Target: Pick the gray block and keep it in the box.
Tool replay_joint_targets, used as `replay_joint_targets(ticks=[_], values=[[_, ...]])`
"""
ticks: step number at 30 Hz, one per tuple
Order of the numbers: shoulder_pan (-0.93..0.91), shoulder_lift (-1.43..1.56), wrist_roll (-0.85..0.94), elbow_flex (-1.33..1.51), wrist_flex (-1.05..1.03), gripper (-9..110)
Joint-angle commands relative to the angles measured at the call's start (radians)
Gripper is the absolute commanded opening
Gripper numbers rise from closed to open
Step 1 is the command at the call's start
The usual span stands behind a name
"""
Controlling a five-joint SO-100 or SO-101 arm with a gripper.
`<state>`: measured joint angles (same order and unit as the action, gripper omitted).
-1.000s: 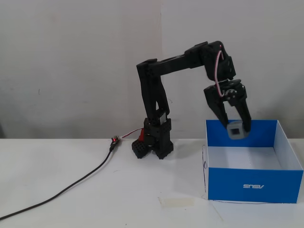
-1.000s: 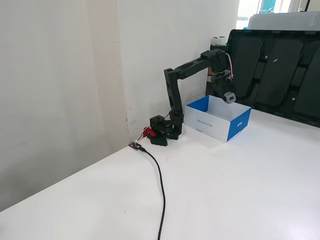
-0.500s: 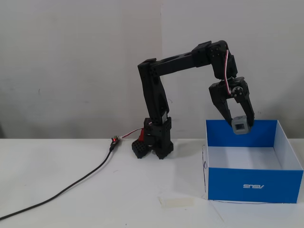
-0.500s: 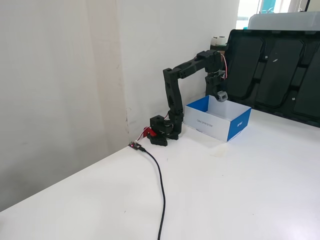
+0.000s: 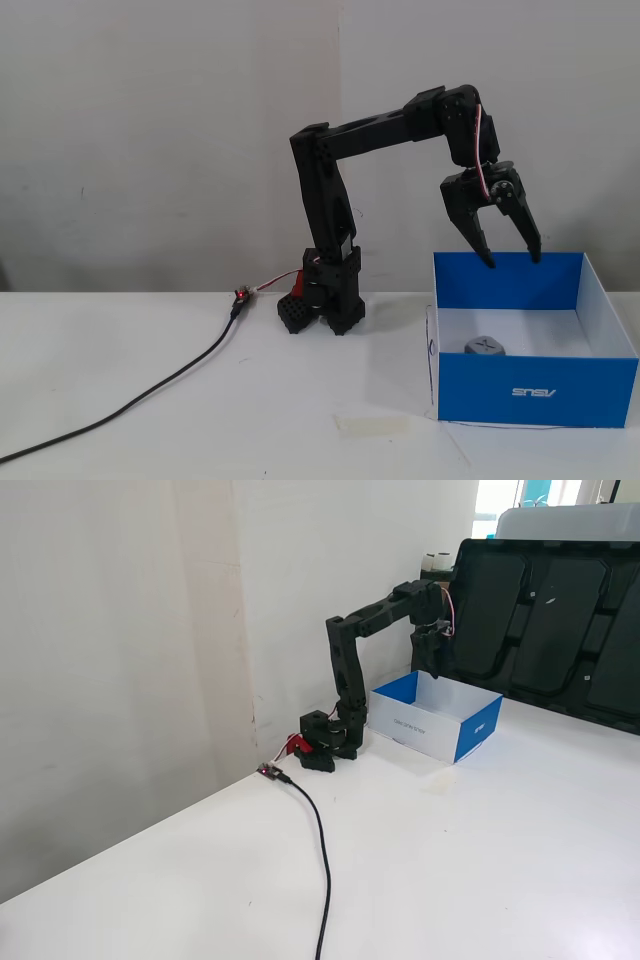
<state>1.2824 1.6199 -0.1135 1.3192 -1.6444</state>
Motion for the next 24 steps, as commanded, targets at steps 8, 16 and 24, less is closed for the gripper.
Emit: replay_joint_targets(ticks=[8, 16, 24], values=[[-0.334, 0.127, 0.147, 0.106, 0.043, 4], [-0.775, 0.348, 0.158, 0.474, 0.264, 1], [-1.078, 0.606, 0.183, 0.907, 0.499, 0]])
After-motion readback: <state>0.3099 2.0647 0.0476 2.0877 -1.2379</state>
